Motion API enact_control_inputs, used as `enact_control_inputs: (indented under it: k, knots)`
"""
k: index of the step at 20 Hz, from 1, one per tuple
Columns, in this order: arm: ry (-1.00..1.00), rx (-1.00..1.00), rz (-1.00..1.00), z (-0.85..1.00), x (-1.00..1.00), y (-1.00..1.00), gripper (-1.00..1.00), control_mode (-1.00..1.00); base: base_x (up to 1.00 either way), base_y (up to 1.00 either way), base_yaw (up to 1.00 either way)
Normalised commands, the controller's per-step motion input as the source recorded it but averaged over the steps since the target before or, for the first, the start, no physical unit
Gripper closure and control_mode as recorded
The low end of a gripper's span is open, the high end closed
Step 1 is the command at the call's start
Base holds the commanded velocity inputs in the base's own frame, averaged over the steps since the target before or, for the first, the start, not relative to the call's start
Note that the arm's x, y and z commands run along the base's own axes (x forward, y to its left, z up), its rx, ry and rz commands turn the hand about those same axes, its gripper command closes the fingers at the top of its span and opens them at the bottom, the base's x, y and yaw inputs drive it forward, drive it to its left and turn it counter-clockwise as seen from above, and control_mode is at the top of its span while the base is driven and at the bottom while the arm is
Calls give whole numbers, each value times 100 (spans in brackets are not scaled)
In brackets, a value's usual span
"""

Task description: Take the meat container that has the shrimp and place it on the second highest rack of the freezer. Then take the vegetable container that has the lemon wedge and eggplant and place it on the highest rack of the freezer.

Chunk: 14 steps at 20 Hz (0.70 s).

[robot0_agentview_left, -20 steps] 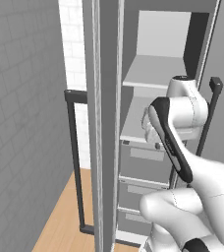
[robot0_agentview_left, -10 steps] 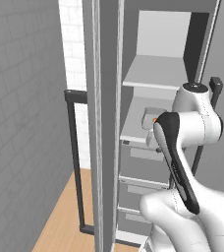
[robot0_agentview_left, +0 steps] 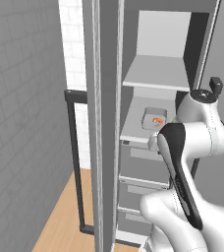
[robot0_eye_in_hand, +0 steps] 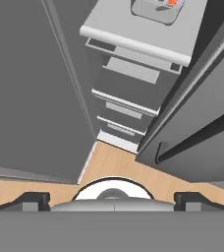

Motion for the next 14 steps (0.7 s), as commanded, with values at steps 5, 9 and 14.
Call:
enact_control_inputs:
  k: [5,9,14]
  knots:
    - [0,0,0,0,-4,0,-100,100,-71,-8,-1]
    - [0,0,0,0,0,0,-100,100,-100,-21,-10]
    - [0,0,0,0,0,0,-100,100,-59,-30,-57]
